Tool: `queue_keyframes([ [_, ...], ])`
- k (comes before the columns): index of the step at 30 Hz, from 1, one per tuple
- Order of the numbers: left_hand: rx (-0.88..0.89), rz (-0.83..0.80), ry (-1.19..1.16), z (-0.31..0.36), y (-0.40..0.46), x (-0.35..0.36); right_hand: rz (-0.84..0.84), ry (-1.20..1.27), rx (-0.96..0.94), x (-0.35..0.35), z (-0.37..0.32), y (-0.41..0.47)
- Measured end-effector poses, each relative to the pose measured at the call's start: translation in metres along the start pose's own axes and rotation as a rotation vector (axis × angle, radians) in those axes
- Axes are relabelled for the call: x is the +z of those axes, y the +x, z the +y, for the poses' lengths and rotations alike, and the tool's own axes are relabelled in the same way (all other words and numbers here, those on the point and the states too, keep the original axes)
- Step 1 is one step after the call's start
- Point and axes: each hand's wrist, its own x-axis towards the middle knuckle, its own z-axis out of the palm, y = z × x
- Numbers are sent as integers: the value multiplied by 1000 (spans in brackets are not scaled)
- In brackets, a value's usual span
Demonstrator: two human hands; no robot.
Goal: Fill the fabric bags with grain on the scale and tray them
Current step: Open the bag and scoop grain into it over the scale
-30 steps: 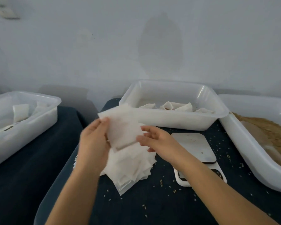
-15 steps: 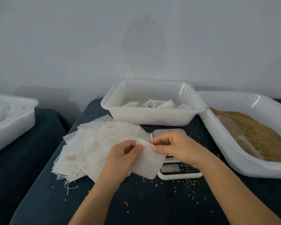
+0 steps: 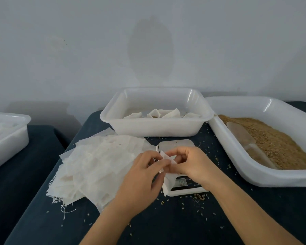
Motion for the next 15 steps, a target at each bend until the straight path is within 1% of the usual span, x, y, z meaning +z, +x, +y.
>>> queue_keyframes([
  [2,18,-61,69,0,4,-1,6,-45,-9,-3,1,0],
  [5,66,-93,165,1,13,-2,-2,-97,-37,-5,2,0],
  [8,119,-105,147,-1,21,-4,-36,-35,-73,-8,3,-1],
  [10,114,-108,97,-7,24,-6,-37,34,-80,-12,2,-1],
  [12,102,-129,55,-11,26,-8,22,43,-92,-15,3,1],
  [15,124,-146,49,-9,31,-8,129,-77,-198,-15,3,3],
])
